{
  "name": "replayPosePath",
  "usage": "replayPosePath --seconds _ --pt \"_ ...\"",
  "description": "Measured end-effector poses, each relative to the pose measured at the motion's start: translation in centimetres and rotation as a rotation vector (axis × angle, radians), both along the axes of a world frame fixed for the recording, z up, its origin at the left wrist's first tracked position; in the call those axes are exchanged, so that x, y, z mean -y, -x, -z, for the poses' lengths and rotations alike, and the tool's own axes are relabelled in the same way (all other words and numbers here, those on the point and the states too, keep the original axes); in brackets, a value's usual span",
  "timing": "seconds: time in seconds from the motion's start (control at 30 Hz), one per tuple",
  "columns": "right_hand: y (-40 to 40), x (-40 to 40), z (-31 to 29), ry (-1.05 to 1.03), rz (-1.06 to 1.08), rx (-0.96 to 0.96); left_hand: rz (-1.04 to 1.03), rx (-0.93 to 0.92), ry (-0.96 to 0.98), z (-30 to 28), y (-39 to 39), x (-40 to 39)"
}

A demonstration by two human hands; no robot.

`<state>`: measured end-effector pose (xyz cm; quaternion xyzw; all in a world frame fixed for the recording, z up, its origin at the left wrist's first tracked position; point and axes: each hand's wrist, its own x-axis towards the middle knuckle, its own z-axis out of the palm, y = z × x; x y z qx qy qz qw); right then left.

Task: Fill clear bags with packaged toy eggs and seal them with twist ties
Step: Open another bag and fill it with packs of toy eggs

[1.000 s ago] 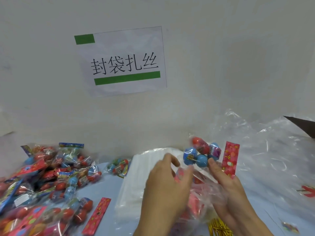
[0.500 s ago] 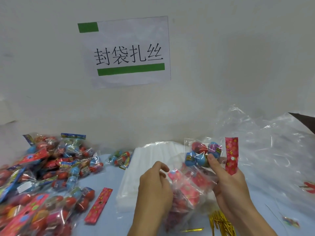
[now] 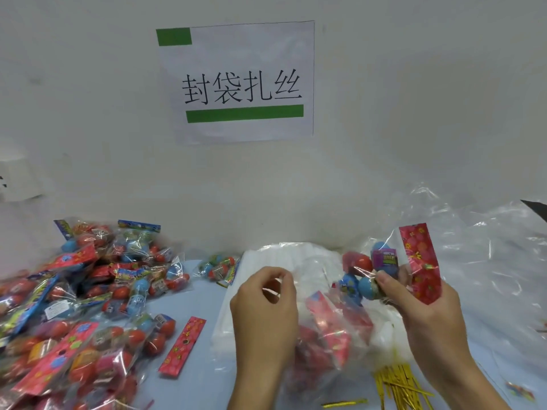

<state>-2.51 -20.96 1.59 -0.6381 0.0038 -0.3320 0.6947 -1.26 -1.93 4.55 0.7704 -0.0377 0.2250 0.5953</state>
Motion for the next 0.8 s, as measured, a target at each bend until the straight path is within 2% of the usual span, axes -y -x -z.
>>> replayPosePath --seconds 0.1,0.23,0.37,0.43,0.5,0.63,0.8 --pt "0.5 0.0 -0.9 0.018 -0.122 0.066 0.028 0.068 0.084 -0.4 0.2 0.4" --pt "1.1 0.3 -1.3 0.13 -0.237 0.001 0.057 0.152 0.062 -0.6 0.5 0.8" --pt "1.7 -0.7 -1.8 0.308 -0.108 -0.033 0.118 0.215 -0.034 -0.5 0.6 1.0" --pt "1.8 -1.7 -2.2 0.322 0.014 -0.003 0.159 0.195 -0.065 -0.4 0.7 1.1" --pt "2.0 -2.4 -2.6 0.283 0.038 0.013 0.181 0.182 -0.072 -0.3 0.7 1.1" --pt "2.5 -3.7 -3.2 0.316 -0.171 -0.011 0.158 0.222 -0.07 -0.3 0.6 1.0" --pt "2.3 -3.6 -2.5 0.575 -0.308 -0.182 0.166 0.245 -0.014 -0.4 0.8 1.3"
